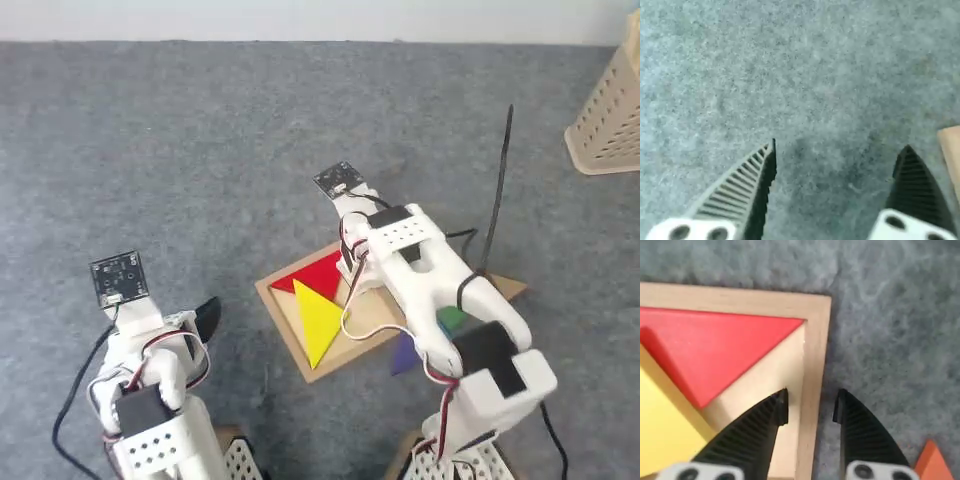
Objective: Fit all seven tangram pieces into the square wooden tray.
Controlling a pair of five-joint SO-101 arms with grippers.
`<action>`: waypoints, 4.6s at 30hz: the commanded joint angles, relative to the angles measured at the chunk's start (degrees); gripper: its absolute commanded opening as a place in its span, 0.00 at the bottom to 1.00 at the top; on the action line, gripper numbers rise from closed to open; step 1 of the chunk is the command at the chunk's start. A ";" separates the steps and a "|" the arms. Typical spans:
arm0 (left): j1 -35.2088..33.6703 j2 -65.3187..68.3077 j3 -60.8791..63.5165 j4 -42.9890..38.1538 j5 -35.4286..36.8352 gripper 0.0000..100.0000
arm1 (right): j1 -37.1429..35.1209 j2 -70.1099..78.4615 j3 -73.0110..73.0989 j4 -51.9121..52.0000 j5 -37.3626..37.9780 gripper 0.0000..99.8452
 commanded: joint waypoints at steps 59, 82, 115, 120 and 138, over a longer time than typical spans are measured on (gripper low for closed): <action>0.09 -0.70 -0.75 -0.09 -0.09 0.35 | -2.24 -1.63 -4.84 -3.47 -5.98 0.03; 0.09 -0.70 -0.75 -0.09 -0.09 0.35 | 0.22 -13.41 -5.71 4.53 -6.51 0.03; 0.09 -0.70 -0.75 -0.09 -0.09 0.35 | 32.31 -30.02 14.59 19.21 42.29 0.21; 0.09 -0.70 -0.75 -0.09 -0.09 0.35 | 25.19 -30.02 16.44 19.21 28.22 0.21; 0.09 -0.70 -0.75 -0.09 -0.09 0.35 | 27.65 -29.32 12.31 13.67 29.01 0.21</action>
